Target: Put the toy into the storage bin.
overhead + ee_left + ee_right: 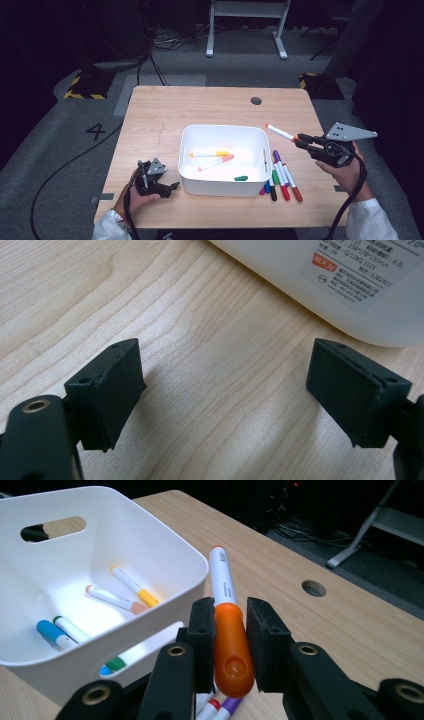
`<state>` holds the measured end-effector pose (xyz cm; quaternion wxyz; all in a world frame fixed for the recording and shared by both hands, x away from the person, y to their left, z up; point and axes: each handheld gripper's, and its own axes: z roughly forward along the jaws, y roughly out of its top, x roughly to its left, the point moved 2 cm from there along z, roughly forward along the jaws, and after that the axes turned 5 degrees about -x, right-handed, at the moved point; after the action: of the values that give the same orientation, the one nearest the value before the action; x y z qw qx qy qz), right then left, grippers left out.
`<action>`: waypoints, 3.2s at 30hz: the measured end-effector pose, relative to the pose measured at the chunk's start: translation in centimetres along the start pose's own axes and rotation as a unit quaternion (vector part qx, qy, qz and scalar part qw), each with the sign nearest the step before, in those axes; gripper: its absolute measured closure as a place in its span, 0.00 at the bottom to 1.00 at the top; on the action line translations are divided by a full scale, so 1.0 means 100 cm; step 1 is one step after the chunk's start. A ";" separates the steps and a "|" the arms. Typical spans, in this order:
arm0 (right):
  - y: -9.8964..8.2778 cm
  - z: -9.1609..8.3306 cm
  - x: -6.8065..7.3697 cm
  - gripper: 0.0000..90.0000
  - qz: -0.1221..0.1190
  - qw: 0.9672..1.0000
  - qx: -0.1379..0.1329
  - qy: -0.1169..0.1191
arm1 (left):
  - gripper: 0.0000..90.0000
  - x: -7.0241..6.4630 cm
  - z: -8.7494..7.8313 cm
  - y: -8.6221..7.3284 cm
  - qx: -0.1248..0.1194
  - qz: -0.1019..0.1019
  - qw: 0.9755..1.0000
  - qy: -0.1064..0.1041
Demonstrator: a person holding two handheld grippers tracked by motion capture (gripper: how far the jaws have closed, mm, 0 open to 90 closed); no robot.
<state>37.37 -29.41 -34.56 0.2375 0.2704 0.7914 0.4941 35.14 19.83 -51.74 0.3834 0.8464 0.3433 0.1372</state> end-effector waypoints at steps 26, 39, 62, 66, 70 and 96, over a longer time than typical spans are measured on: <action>0.042 0.105 0.070 0.83 -0.083 0.989 0.060 0.109 | 0.17 0.000 0.000 0.000 0.000 0.000 1.000 0.001; 0.034 0.127 0.099 0.82 -0.112 0.975 0.106 0.162 | 0.17 0.000 0.000 0.000 0.000 0.000 1.000 -0.001; 0.018 0.112 0.111 0.78 -0.125 0.960 0.143 0.204 | 0.17 0.000 0.000 0.000 0.000 0.000 1.000 -0.001; 0.019 0.110 0.107 0.73 -0.118 0.964 0.135 0.195 | 0.17 0.000 0.000 0.000 0.000 0.001 1.000 0.000; 0.019 0.107 0.106 0.70 -0.114 0.967 0.128 0.189 | 0.17 0.000 0.000 0.000 0.001 0.000 1.000 -0.001; 0.009 0.037 0.067 0.40 -0.067 0.991 0.072 0.088 | 0.17 0.000 0.000 0.000 0.000 0.001 1.000 0.000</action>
<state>35.02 -22.22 -35.95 0.1794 0.1891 0.8591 0.4404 35.13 19.83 -51.74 0.3833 0.8467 0.3426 0.1371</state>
